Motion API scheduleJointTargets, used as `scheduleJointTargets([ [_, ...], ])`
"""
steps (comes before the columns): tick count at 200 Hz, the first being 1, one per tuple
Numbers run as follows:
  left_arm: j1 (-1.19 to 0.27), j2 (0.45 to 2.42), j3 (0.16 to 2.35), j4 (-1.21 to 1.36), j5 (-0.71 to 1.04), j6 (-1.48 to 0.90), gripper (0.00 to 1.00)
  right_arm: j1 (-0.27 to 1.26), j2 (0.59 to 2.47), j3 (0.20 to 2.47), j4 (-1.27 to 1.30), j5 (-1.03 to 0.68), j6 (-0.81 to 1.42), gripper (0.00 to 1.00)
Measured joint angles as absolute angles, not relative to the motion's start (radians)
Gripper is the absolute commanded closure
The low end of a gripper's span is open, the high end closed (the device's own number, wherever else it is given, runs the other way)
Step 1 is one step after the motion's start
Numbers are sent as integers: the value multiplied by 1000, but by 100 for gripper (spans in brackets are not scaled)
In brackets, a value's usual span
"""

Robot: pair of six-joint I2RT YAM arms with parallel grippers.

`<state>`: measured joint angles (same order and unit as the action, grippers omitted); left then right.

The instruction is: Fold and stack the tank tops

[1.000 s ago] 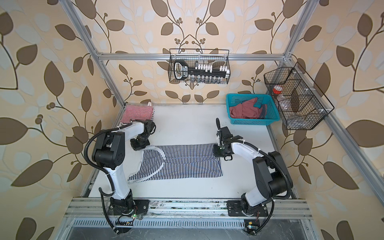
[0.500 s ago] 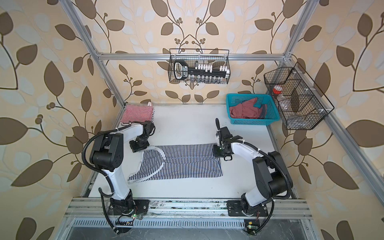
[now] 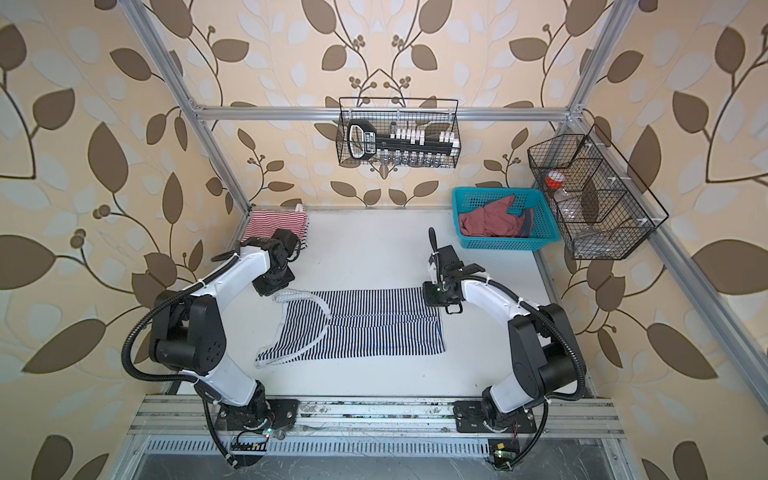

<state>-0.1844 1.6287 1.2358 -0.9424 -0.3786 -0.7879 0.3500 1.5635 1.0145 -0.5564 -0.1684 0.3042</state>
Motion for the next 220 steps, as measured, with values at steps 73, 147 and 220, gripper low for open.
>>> scheduleJointTargets([
  [73, -368, 1869, 1301, -822, -134, -758, 100, 421, 1781, 1127, -544, -220, 282, 95],
  [147, -365, 1980, 1354, -867, -141, -710, 100, 422, 1783, 1031, -486, -243, 284, 96],
  [220, -377, 2137, 1575, -1056, -138, -644, 100, 425, 1655, 845, -366, -249, 336, 94],
])
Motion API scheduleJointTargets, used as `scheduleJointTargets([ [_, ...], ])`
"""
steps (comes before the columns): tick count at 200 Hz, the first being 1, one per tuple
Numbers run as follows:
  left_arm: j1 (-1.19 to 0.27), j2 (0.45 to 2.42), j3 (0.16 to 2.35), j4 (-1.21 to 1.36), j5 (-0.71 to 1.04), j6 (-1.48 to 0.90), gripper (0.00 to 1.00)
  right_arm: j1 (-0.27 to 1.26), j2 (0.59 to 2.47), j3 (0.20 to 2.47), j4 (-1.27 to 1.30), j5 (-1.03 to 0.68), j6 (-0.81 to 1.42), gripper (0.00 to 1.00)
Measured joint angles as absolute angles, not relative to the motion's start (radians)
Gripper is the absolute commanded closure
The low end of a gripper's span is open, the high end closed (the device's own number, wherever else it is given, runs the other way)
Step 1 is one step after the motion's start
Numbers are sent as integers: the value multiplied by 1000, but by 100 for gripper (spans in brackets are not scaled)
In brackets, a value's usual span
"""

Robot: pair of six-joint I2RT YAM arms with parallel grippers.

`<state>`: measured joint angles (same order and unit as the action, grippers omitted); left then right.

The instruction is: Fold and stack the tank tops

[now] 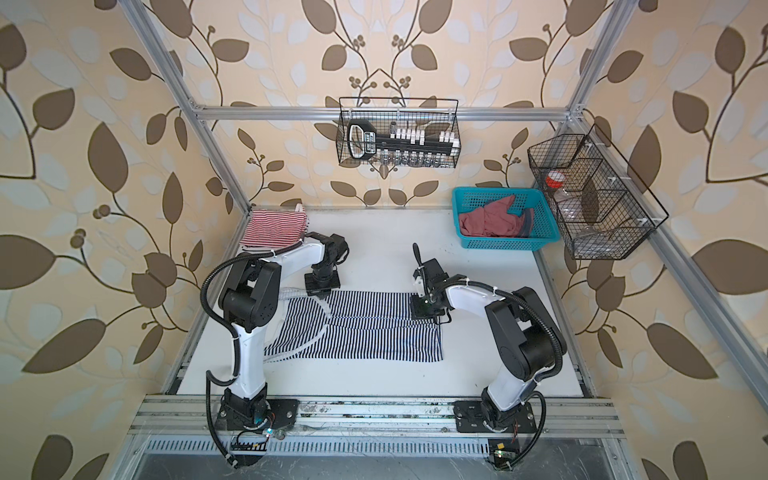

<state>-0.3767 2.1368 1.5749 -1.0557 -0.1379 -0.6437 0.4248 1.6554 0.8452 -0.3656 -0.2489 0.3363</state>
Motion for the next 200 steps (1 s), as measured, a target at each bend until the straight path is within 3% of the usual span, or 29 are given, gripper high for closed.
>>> scheduleJointTargets([
  [93, -492, 2409, 2056, -1157, -144, -582, 100, 436, 1412, 607, -355, -225, 489, 91],
  [200, -501, 2606, 2365, -804, 235, -493, 100, 594, 1349, 507, -231, -237, 680, 87],
])
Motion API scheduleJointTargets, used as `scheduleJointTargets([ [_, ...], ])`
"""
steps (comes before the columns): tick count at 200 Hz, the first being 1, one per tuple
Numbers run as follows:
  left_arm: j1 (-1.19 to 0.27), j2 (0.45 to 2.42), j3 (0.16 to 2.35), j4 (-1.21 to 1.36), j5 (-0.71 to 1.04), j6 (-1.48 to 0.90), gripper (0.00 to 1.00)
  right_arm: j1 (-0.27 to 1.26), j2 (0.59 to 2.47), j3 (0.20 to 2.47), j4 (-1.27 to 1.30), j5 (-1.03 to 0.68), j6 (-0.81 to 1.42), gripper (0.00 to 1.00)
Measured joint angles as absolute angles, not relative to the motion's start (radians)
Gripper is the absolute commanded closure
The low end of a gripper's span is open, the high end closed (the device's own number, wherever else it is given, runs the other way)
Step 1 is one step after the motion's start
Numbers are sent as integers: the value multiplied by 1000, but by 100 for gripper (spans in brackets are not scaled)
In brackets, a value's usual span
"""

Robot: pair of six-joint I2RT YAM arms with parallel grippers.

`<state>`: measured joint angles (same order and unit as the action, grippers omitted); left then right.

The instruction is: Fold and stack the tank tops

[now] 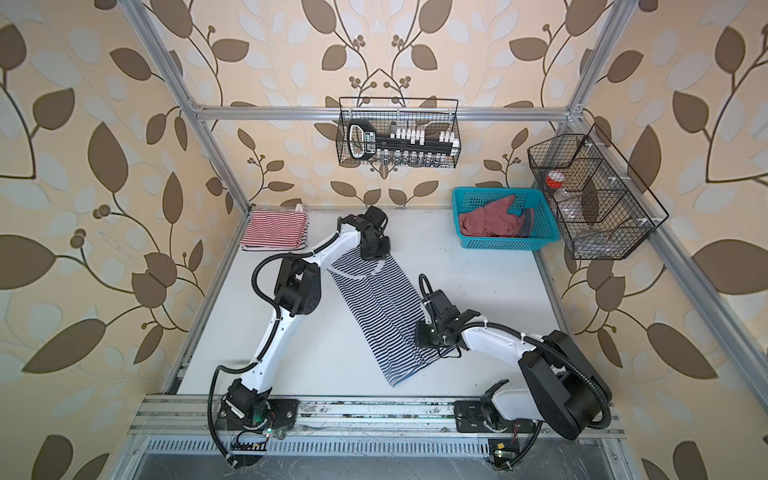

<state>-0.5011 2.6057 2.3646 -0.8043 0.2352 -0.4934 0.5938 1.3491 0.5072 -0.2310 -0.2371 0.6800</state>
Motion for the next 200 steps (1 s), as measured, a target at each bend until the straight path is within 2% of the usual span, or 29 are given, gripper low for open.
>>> scheduleJointTargets([
  [39, -524, 2646, 2400, -724, 344, -468, 100, 687, 1365, 474, -112, -283, 776, 86],
  [80, -571, 2679, 2440, -684, 385, -416, 100, 772, 1443, 497, -10, -324, 844, 84],
  [167, -591, 2633, 2370, -654, 330, -384, 100, 819, 1515, 563, 13, -344, 871, 80],
  [200, -588, 2586, 2334, -691, 228, -373, 85, 827, 1476, 564, -58, -322, 868, 77],
])
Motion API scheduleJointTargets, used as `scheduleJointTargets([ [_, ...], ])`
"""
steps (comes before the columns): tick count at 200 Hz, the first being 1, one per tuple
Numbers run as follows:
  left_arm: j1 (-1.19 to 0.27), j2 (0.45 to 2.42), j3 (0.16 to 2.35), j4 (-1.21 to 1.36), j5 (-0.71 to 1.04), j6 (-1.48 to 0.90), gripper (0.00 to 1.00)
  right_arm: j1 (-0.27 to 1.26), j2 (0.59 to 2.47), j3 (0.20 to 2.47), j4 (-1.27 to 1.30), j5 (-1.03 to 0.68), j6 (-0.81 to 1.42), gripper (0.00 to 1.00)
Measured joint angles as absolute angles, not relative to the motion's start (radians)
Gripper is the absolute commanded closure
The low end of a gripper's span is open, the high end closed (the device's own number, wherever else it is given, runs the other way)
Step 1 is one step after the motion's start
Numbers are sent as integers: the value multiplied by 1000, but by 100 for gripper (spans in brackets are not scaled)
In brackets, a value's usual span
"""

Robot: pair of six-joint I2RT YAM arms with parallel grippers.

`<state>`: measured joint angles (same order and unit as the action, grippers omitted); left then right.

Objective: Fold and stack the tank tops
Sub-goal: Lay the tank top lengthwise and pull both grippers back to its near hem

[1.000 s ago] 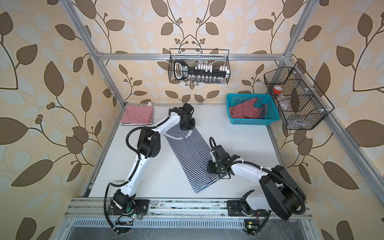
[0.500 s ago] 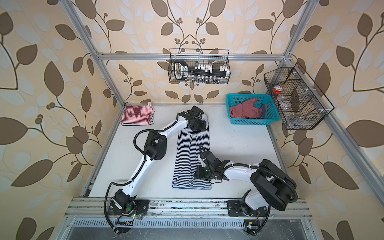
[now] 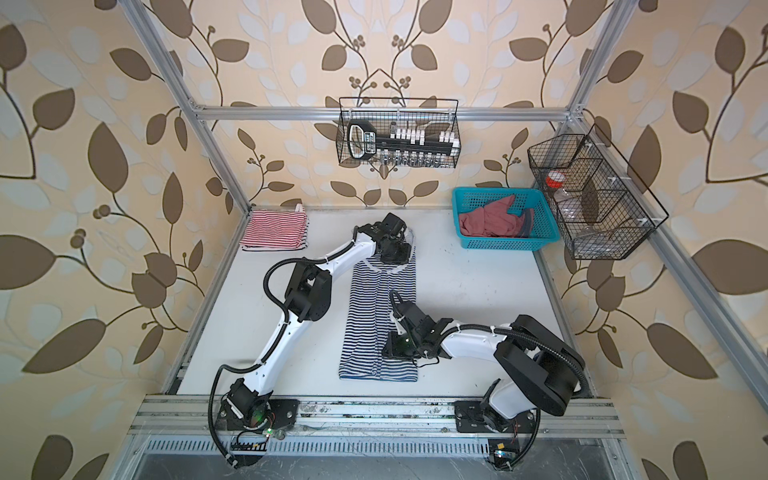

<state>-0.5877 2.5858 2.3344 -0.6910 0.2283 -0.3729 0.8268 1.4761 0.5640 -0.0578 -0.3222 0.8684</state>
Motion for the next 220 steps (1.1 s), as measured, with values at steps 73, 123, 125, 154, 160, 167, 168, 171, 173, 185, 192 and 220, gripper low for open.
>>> scheduleJointTargets([
  [73, -585, 2310, 2301, -677, 89, -374, 65, 836, 1250, 586, -258, -242, 833, 67],
  [123, -586, 1946, 2039, -778, -14, -370, 66, 835, 1081, 596, -425, -170, 796, 60],
  [125, -586, 1927, 2017, -788, -16, -371, 67, 835, 1076, 596, -434, -167, 793, 59],
  [154, -603, 1639, 1610, -855, -54, -430, 67, 830, 1010, 568, -513, -129, 773, 57],
  [160, -613, 1590, 1525, -862, -57, -448, 66, 828, 1001, 562, -529, -119, 772, 57],
  [167, -630, 1538, 1431, -875, -59, -476, 66, 826, 996, 554, -546, -107, 772, 55],
  [168, -632, 1533, 1422, -876, -60, -480, 66, 826, 996, 554, -548, -106, 772, 55],
  [171, -641, 1517, 1390, -881, -60, -485, 66, 825, 995, 551, -554, -102, 771, 55],
  [173, -648, 1505, 1365, -887, -57, -495, 66, 824, 995, 550, -558, -99, 772, 55],
  [185, -694, 1457, 1254, -904, -55, -538, 65, 822, 997, 538, -581, -80, 772, 55],
  [192, -724, 1443, 1208, -916, -54, -561, 64, 822, 997, 531, -588, -75, 773, 55],
  [220, -832, 1436, 1097, -928, -56, -661, 61, 823, 997, 487, -593, -65, 785, 55],
])
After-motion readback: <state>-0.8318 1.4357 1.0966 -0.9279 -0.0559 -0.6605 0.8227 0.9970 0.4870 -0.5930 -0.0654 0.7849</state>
